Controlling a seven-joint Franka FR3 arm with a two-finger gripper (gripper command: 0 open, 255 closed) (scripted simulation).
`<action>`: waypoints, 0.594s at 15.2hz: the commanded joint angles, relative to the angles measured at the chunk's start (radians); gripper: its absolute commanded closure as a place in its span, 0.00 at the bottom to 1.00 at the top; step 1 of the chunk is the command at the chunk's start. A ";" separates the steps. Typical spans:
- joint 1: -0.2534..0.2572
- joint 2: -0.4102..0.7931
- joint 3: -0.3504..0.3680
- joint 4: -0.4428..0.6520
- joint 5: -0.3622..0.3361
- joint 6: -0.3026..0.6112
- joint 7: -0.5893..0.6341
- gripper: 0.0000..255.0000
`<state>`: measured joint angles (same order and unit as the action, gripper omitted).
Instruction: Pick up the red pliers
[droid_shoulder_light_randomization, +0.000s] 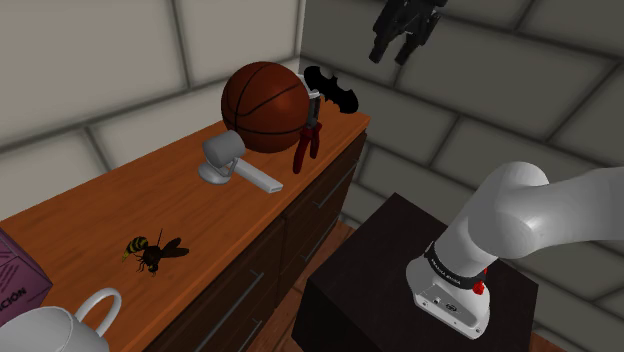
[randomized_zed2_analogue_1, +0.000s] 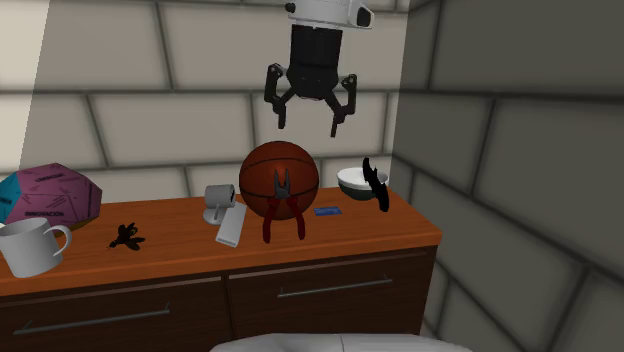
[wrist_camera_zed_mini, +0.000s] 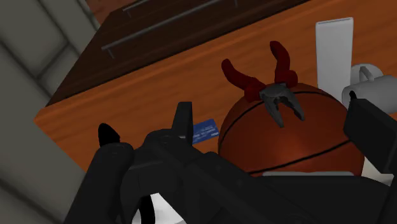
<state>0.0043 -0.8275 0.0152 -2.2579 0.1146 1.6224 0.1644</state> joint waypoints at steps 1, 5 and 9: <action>0.000 0.000 0.000 0.000 0.000 0.000 0.000 0.00; 0.107 0.079 -0.138 -0.061 0.021 0.119 -0.320 0.00; 0.224 0.203 -0.269 -0.066 0.063 0.200 -0.649 0.00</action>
<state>0.1976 -0.6539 -0.2189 -2.3216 0.1668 1.8043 -0.3866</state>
